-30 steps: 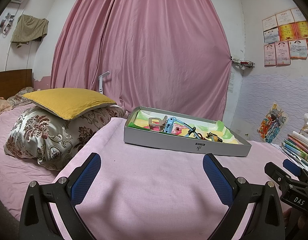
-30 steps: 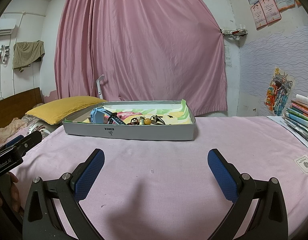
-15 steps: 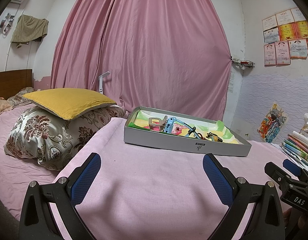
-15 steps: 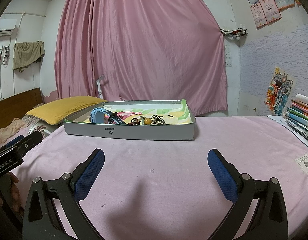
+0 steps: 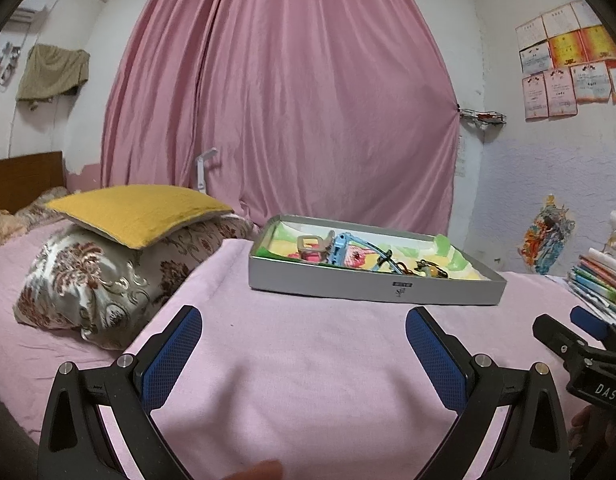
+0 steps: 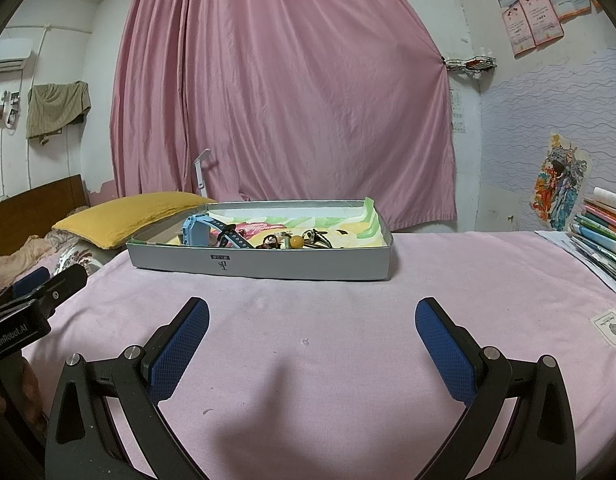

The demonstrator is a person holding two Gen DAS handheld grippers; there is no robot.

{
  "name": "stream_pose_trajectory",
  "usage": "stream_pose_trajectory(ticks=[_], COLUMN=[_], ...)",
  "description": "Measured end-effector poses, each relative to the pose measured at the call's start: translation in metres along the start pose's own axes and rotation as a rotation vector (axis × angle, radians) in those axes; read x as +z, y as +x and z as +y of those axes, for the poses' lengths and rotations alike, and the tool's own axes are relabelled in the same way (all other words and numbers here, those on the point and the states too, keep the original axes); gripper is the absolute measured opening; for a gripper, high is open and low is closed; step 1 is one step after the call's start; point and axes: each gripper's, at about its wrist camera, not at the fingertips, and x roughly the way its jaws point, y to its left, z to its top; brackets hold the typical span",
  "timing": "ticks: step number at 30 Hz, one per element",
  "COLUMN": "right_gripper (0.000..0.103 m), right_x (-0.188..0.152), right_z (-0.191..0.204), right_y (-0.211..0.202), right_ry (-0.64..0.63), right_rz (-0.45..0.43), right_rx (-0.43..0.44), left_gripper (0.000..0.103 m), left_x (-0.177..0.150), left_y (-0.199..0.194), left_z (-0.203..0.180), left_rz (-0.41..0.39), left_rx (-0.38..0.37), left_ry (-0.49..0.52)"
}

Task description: Organize jewelry

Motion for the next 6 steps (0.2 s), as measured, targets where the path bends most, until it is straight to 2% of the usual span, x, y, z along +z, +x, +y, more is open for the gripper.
stream_pose_trajectory(ticks=[6], right_gripper=[0.101], right_x=[0.0007], right_z=[-0.001], right_y=[-0.0028], right_ry=[0.002], right_rz=[0.001], right_rx=[0.005], left_gripper=[0.102], left_x=[0.002], left_y=[0.0028], left_z=[0.0028], left_rz=[0.014], left_rx=[0.011], left_ry=[-0.01])
